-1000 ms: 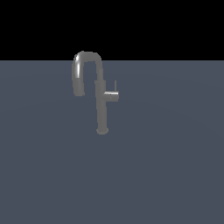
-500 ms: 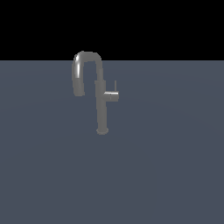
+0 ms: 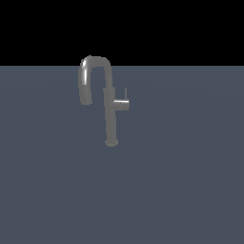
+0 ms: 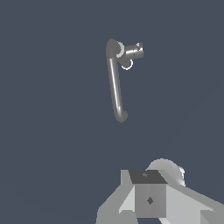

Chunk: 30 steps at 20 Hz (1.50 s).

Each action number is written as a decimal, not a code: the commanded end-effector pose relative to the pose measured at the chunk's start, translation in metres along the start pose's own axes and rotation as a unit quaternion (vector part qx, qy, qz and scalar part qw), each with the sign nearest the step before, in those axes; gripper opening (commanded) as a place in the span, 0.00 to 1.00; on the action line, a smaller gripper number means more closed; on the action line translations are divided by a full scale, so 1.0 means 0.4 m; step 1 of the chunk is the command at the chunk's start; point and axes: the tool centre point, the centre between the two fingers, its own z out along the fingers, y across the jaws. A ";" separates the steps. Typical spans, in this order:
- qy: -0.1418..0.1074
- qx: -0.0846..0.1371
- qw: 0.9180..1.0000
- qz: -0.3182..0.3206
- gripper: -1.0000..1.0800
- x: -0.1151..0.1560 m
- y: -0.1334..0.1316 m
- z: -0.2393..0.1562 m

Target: Turn on the faucet by rotating a designated handle.

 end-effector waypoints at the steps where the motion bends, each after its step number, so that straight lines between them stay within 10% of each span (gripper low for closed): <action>1: -0.020 0.023 0.999 0.025 0.00 0.040 -0.003 0.007; 15: -0.140 0.162 0.962 0.171 0.00 0.266 0.010 0.083; 23: -0.210 0.243 0.912 0.255 0.00 0.388 0.036 0.158; 30: -0.269 0.311 0.852 0.325 0.00 0.479 0.063 0.242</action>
